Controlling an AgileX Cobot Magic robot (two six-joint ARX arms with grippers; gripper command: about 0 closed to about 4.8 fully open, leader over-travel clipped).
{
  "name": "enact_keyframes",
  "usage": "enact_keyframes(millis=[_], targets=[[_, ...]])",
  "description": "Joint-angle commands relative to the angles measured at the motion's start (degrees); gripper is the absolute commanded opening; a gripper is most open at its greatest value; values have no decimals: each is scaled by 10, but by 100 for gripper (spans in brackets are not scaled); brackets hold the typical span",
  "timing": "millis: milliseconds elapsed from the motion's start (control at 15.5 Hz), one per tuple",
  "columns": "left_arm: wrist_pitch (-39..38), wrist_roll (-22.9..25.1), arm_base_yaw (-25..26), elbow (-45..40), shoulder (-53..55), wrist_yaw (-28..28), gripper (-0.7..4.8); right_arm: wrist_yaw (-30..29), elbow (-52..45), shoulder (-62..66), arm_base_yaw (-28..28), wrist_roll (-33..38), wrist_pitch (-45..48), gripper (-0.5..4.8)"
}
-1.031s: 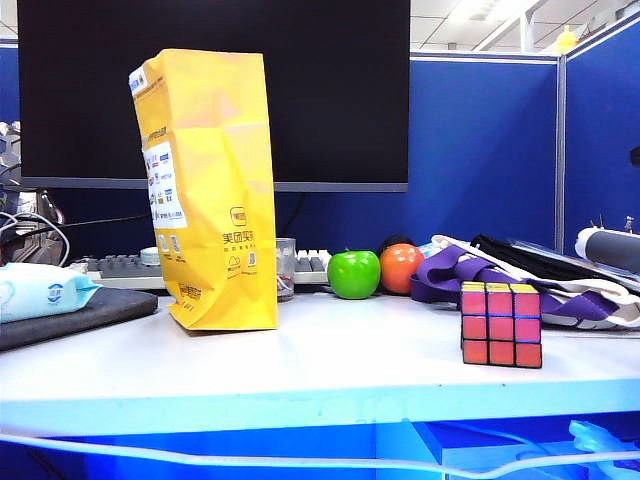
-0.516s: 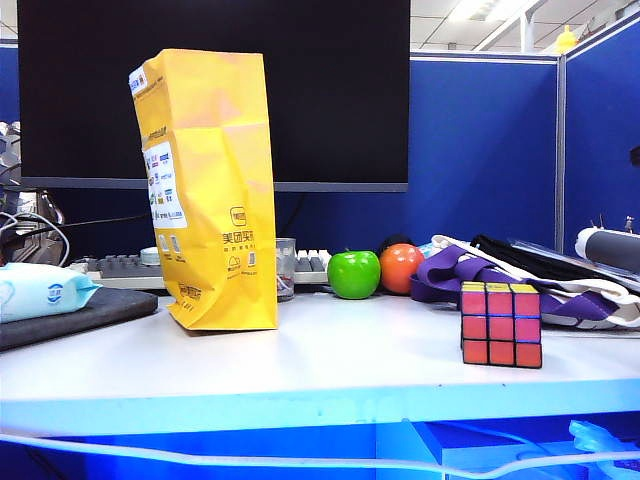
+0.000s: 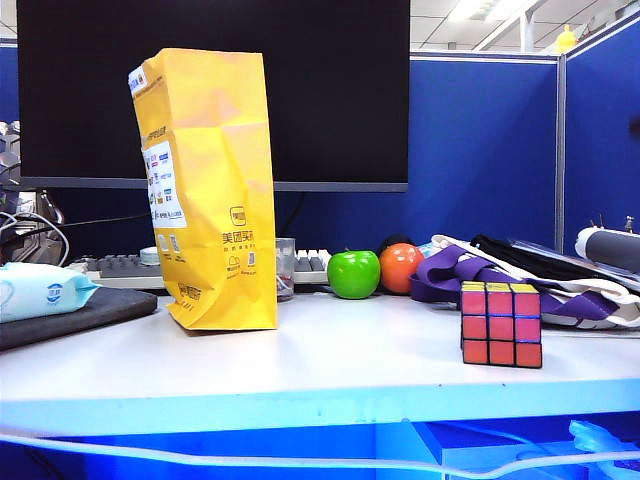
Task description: Pick up the Rubik's Cube and throw it into the yellow paper bag.
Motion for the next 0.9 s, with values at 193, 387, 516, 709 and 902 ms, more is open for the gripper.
enact_keyframes(millis=[193, 387, 516, 709, 902], targets=[[-4, -56, 0, 113, 81, 35, 17, -10, 20, 0, 1, 7, 36, -1], [-40, 4, 0, 245, 259, 111, 18, 29, 89, 46, 1, 8, 11, -1], [-65, 44, 0, 325, 367, 140, 22, 66, 156, 131, -1, -5, -47, -1], [-169, 146, -4, 427, 489, 156, 38, 39, 251, 318, 0, -11, -72, 119], [-229, 166, -5, 455, 522, 146, 343, 23, 352, 468, 1, -11, -129, 473]])
